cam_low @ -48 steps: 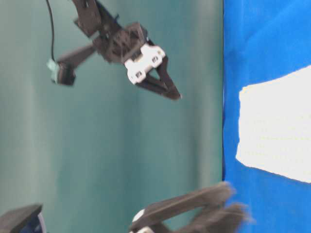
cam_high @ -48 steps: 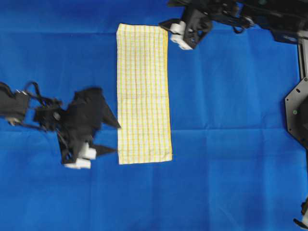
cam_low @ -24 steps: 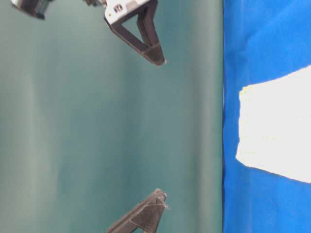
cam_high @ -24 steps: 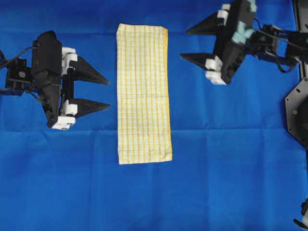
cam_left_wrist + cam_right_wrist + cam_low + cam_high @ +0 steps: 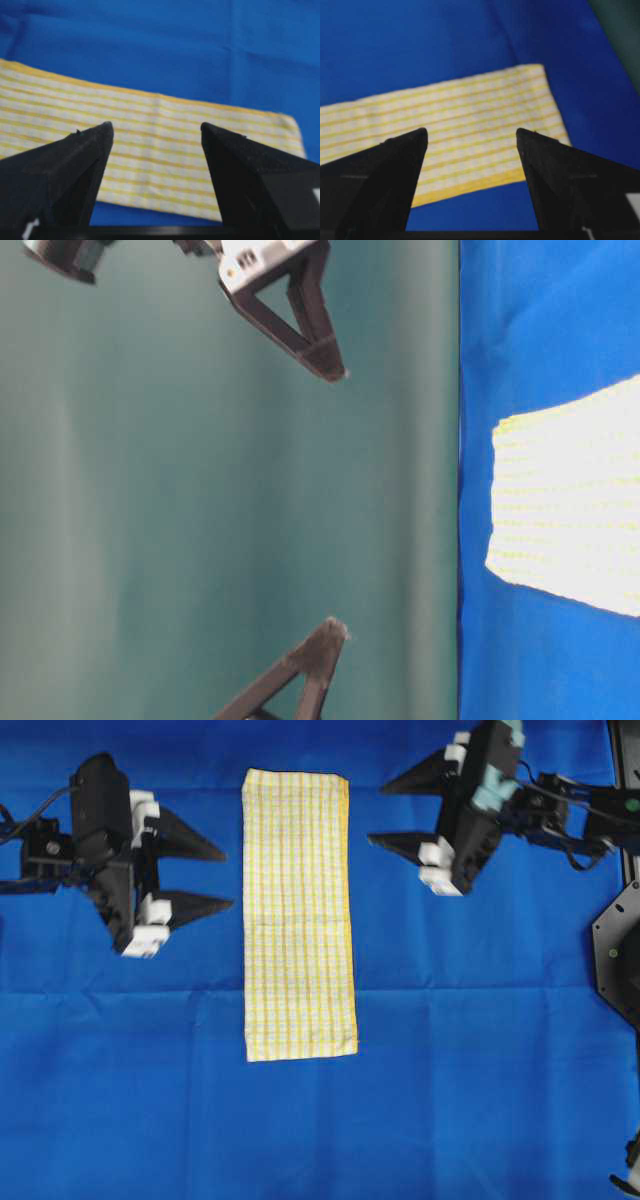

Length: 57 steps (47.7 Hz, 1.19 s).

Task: Fold the yellow towel.
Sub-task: 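Move both grippers to the strip's top end and grasp its corners, then fold the top end down onto the bottom half and release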

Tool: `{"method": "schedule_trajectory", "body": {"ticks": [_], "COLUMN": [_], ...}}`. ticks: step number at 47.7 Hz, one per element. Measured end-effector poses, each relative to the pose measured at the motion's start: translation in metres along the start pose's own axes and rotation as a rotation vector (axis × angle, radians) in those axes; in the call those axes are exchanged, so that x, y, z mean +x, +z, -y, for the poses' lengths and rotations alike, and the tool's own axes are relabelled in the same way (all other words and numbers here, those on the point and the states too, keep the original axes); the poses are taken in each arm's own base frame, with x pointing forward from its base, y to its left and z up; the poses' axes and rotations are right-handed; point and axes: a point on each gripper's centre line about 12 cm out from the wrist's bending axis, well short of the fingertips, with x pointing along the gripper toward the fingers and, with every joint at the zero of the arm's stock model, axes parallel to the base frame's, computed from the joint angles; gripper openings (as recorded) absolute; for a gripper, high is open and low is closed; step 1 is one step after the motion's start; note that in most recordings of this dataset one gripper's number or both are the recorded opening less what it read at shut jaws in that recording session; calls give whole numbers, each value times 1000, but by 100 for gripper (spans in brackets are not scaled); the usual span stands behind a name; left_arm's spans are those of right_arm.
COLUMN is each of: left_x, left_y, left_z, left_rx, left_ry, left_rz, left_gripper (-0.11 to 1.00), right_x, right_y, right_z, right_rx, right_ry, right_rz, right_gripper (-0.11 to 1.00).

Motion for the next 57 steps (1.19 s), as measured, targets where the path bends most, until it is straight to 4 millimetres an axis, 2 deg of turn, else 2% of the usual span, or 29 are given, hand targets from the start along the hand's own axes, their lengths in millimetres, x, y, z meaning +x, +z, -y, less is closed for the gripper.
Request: {"method": "schedule_trajectory", "body": {"ticks": [6,16,24,29,37,49,54,57], "left_x": [14,37,53,60,73,103,111,114], "left_y": [-8,-32,-45,-50,-58,-80,-89,-93], "left_z": [-31,-82,-117,-135,-156,-168,-175,-179], "left_rx": [-30,-70,-113,-135,-153,-160,-168,-174], "left_ry": [85,215,295,333,371,377,385,392], "left_rz": [7,-27,-52,-57,-55,-92,-112,-121], "left_gripper": [69,79,80,80,80,79,76,70], "right_x": [19,56,82,96,116,130,133,134], "right_y": [-1,-13,-29,-39,-54,-64,-70,-73], "right_z": [20,58,81,88,93,100,102,103], "right_rx": [34,104,149,168,193,225,249,264], "right_ry": [-57,-147,-194,-206,-216,-231,-239,-244], "right_rz": [-35,-126,-186,-213,-257,-282,-293,-300], "right_gripper": [73,77,77,77,77,77,76,72]}}
